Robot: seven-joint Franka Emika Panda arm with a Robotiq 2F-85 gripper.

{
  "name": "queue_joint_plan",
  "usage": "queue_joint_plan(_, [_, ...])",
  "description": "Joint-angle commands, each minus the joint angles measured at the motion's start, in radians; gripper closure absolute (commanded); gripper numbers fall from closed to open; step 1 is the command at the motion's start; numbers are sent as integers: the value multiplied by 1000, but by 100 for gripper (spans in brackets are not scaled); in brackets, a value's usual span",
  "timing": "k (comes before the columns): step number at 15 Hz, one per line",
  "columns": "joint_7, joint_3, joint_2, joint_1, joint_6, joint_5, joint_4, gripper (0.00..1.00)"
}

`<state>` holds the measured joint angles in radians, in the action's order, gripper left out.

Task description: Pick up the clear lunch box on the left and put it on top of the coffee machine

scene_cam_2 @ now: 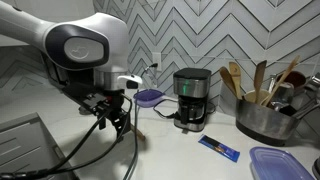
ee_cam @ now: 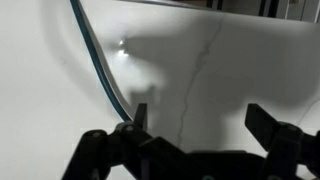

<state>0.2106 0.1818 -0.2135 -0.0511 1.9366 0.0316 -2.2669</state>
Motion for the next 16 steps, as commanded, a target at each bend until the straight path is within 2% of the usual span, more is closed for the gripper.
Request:
queue_joint_plan(1, [3, -16, 1, -17, -2, 4, 2, 0])
queue_joint_plan(11, [3, -16, 1, -17, -2, 4, 2, 0])
queue_joint_plan(16, [-104, -30, 139, -7, -5, 146, 192, 0])
